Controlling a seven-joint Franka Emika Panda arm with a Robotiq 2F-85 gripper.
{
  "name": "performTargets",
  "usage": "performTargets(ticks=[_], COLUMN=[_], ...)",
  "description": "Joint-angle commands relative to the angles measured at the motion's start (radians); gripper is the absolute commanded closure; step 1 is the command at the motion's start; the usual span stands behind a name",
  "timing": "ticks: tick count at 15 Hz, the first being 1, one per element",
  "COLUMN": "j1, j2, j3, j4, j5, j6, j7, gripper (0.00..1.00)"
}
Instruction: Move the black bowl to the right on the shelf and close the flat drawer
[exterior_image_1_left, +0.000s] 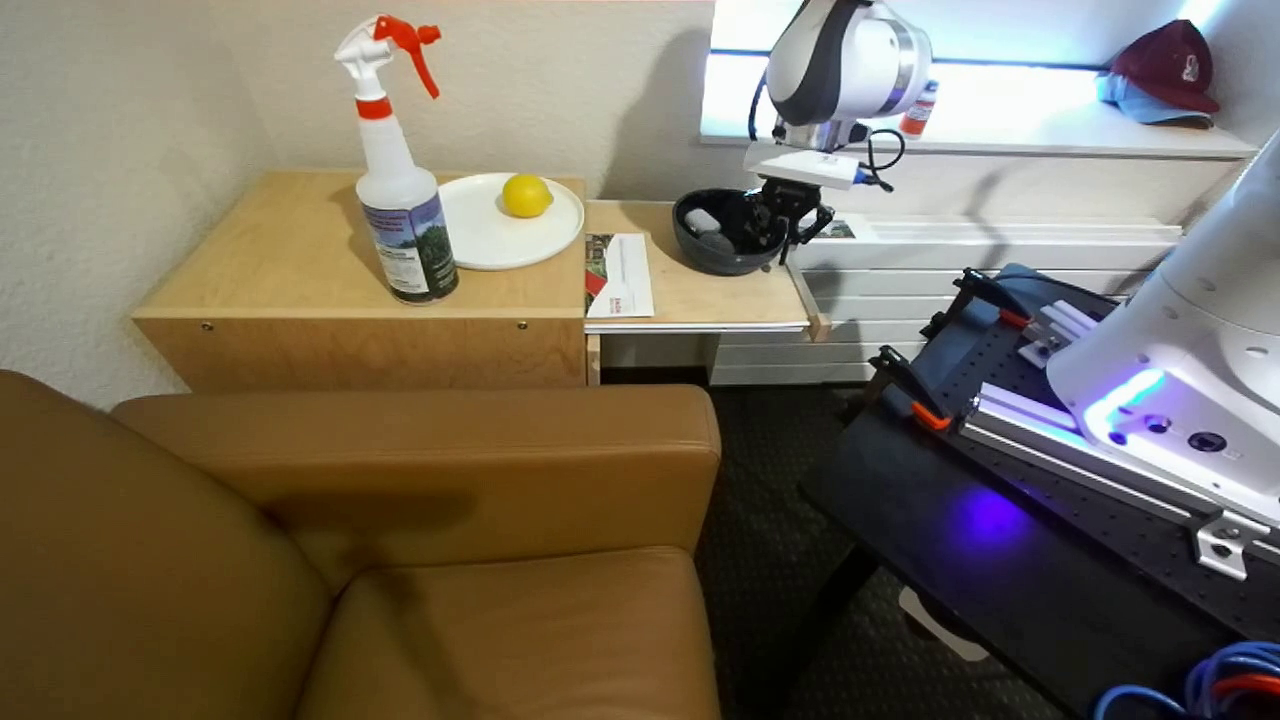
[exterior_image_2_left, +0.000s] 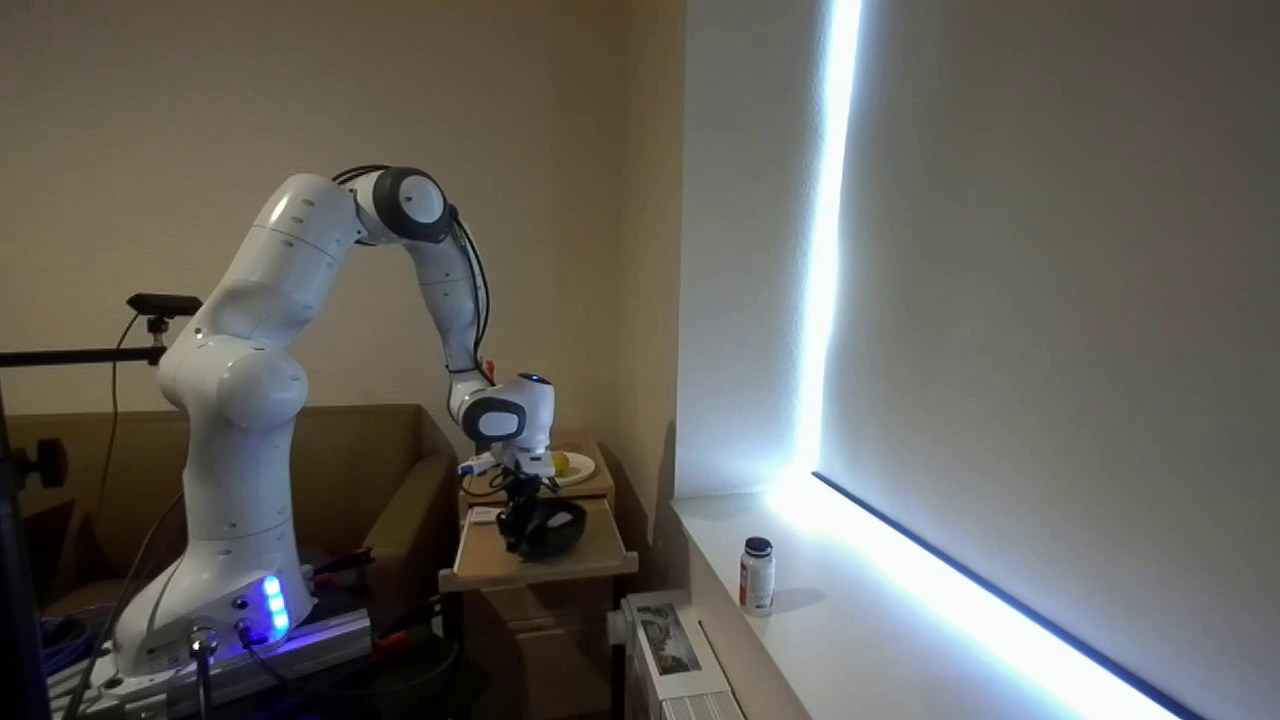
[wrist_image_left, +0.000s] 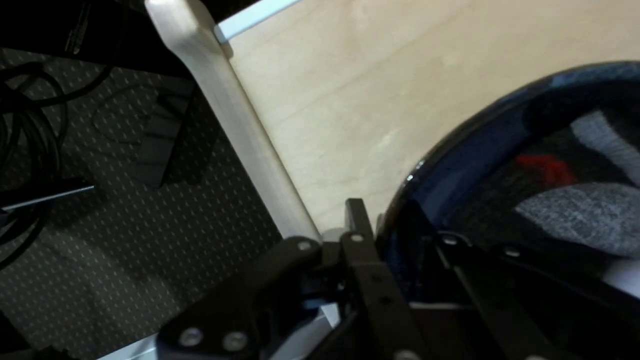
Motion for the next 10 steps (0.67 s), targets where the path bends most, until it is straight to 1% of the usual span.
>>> performTargets(ticks=[1, 3, 4, 10], j1=[-0.053, -0.071, -0.078, -0.109], j2=[-0.011, -0.026, -0.036, -0.192], j3=[0.031, 0.027, 0.025, -0.033], j4=[0.000, -0.004, -0.010, -0.091], j5=[0.054, 0.069, 0.071, 0.049], j6=[-0.008, -0.019, -0.017, -0.003], j7=[-0.027, -0.033, -0.038, -0.085], gripper=[0.97, 0.95, 0.97, 0.97])
